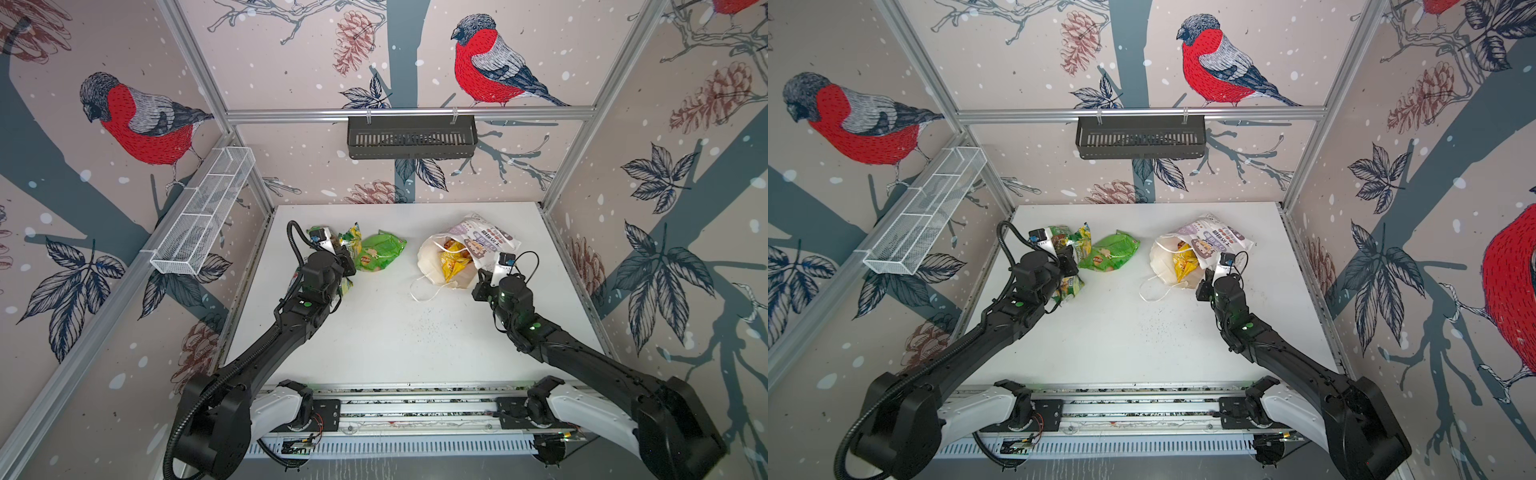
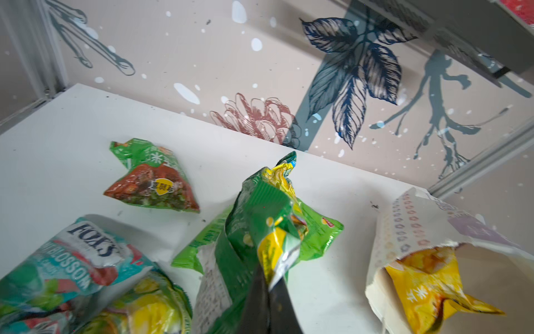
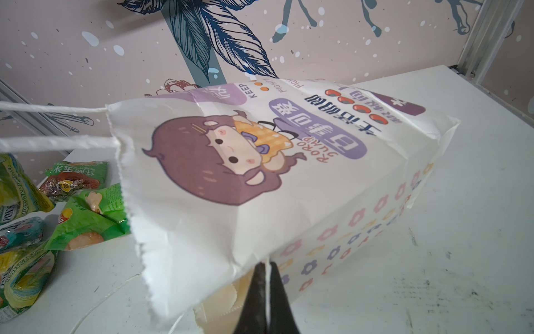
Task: Take the snacks out of the paper bag
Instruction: Place the snack.
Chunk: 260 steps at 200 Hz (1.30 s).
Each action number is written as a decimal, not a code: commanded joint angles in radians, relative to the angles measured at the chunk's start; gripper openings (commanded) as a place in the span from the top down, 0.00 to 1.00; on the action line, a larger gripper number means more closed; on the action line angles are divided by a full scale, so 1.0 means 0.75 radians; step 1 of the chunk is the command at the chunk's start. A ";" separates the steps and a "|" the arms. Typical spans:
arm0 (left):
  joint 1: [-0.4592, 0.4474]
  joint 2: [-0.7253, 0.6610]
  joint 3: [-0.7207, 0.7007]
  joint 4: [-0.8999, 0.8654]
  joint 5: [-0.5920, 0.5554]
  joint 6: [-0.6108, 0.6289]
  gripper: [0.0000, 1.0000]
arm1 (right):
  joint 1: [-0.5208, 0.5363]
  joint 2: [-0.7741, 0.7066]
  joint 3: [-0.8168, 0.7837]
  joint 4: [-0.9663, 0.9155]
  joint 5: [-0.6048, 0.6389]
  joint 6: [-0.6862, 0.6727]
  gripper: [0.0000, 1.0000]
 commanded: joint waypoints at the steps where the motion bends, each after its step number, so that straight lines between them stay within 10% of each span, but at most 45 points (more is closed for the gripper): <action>1: 0.062 0.031 0.014 0.052 0.017 -0.036 1.00 | -0.002 0.000 -0.005 0.058 -0.008 -0.006 1.00; 121: 0.199 0.275 0.079 0.061 0.119 -0.065 0.96 | -0.028 -0.048 -0.058 0.066 -0.010 -0.034 1.00; 133: 0.199 0.275 0.083 0.071 0.149 -0.059 0.87 | -0.030 -0.052 -0.065 0.071 -0.002 -0.034 1.00; 174: 0.195 0.189 0.095 0.065 0.222 -0.036 0.04 | -0.040 -0.057 -0.070 0.077 -0.012 -0.032 1.00; 260: -0.121 -0.055 0.060 -0.026 0.033 0.056 0.02 | -0.046 -0.087 -0.086 0.099 0.002 -0.020 1.00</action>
